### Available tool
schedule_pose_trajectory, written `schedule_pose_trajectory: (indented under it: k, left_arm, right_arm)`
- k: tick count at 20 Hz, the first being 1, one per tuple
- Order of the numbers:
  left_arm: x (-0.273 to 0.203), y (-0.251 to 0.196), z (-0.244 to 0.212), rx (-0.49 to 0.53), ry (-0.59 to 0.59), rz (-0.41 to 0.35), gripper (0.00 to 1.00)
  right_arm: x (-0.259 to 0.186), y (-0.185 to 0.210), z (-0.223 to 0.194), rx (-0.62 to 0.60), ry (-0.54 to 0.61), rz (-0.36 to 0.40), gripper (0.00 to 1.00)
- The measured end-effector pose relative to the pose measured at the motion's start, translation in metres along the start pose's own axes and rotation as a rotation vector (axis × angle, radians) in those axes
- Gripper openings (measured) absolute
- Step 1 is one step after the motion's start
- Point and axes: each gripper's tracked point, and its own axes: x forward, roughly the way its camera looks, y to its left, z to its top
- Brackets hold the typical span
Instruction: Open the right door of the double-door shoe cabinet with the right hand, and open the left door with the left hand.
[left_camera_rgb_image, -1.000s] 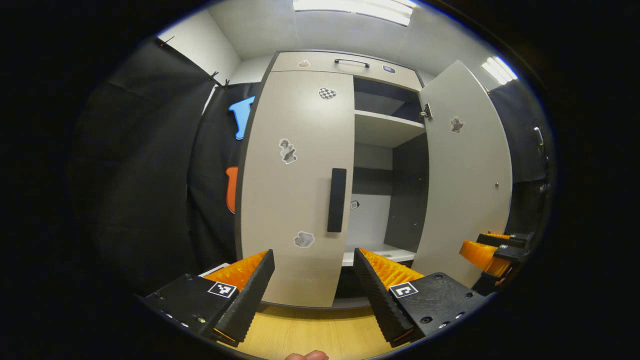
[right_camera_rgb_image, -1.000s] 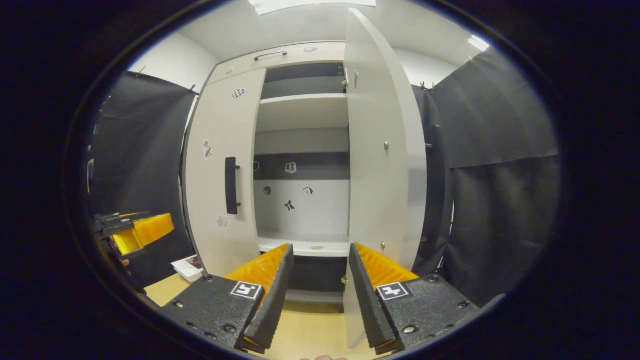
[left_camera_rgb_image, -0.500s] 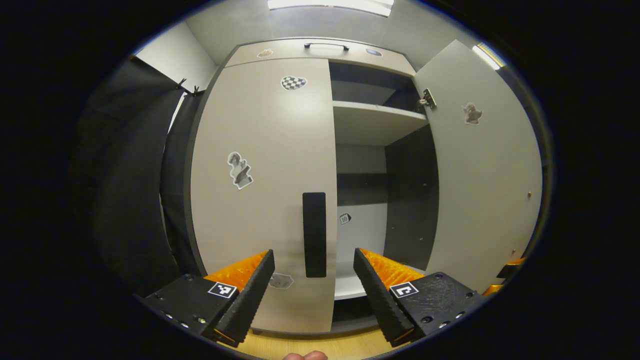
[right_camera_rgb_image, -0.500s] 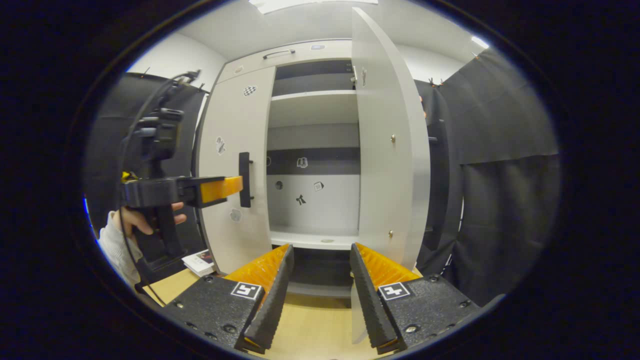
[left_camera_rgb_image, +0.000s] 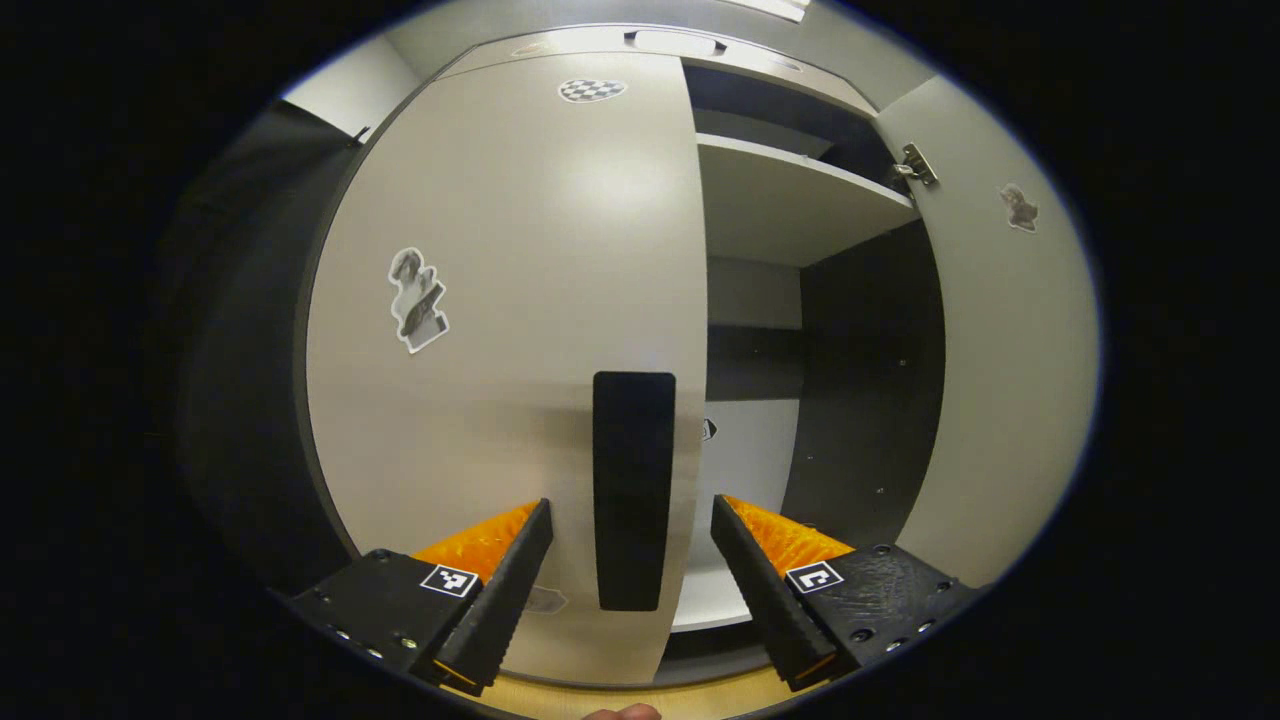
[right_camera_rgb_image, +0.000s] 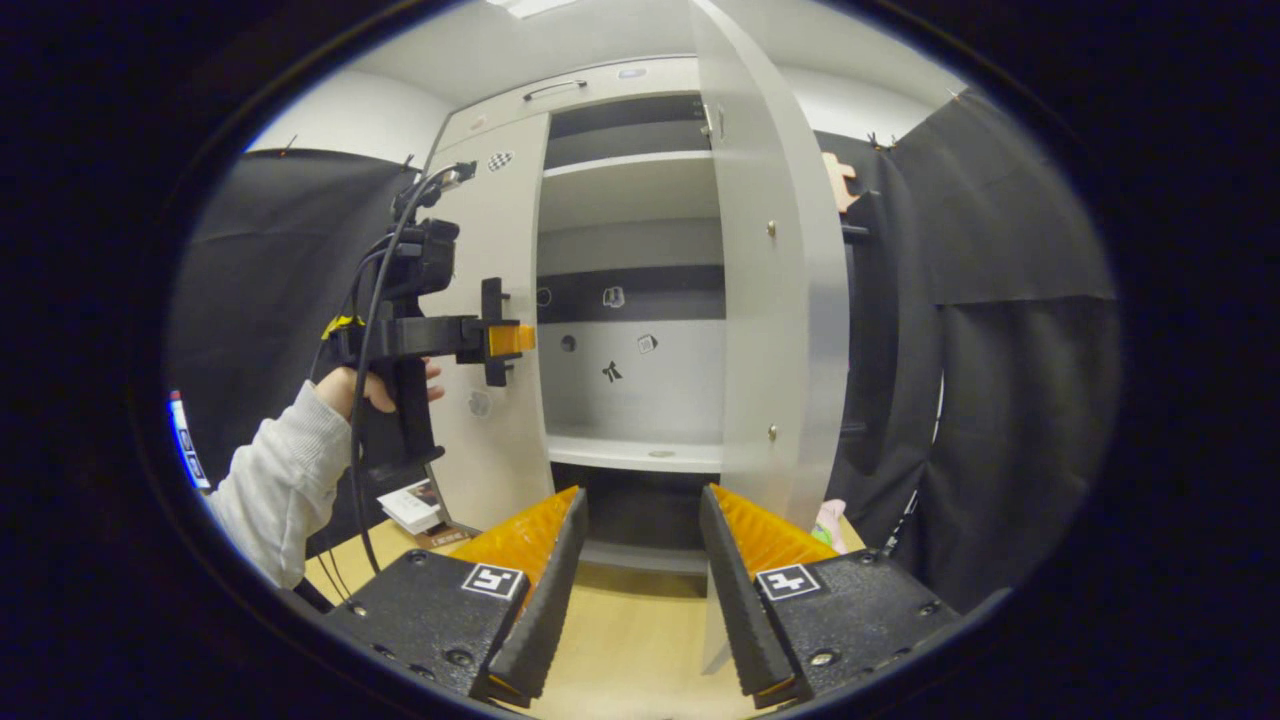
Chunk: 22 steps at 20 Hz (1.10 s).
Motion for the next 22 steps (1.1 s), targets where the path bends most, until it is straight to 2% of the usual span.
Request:
schedule_pose_trajectory:
  k: [5,14,16,19,20,21,22]
  left_arm:
    - [0.002,0.005,-0.001,0.023,-0.013,0.014,0.92]
    - [0.002,0.011,0.001,0.0,-0.026,0.03,0.87]
    - [0.002,0.013,0.0,-0.025,-0.02,0.025,0.72]
    - [0.001,0.005,0.001,-0.001,-0.019,0.021,0.65]
    - [0.002,0.002,0.001,0.012,-0.022,0.02,0.52]
    - [0.002,-0.001,-0.001,0.026,-0.029,0.019,0.46]
    - [0.003,0.001,0.001,0.056,-0.024,0.027,0.26]
  right_arm:
    - [0.006,0.004,0.005,-0.011,-0.012,0.007,0.72]
    - [0.011,0.006,0.009,-0.004,-0.033,0.005,0.71]
    - [0.01,0.01,0.009,0.002,-0.037,0.014,0.71]
    - [0.011,0.01,0.006,-0.002,-0.029,0.015,0.71]
    - [0.01,0.01,0.006,-0.001,-0.029,0.014,0.72]
    - [0.009,0.01,0.006,0.0,-0.031,0.013,0.71]
    - [0.009,0.011,0.005,-0.004,-0.032,0.013,0.72]
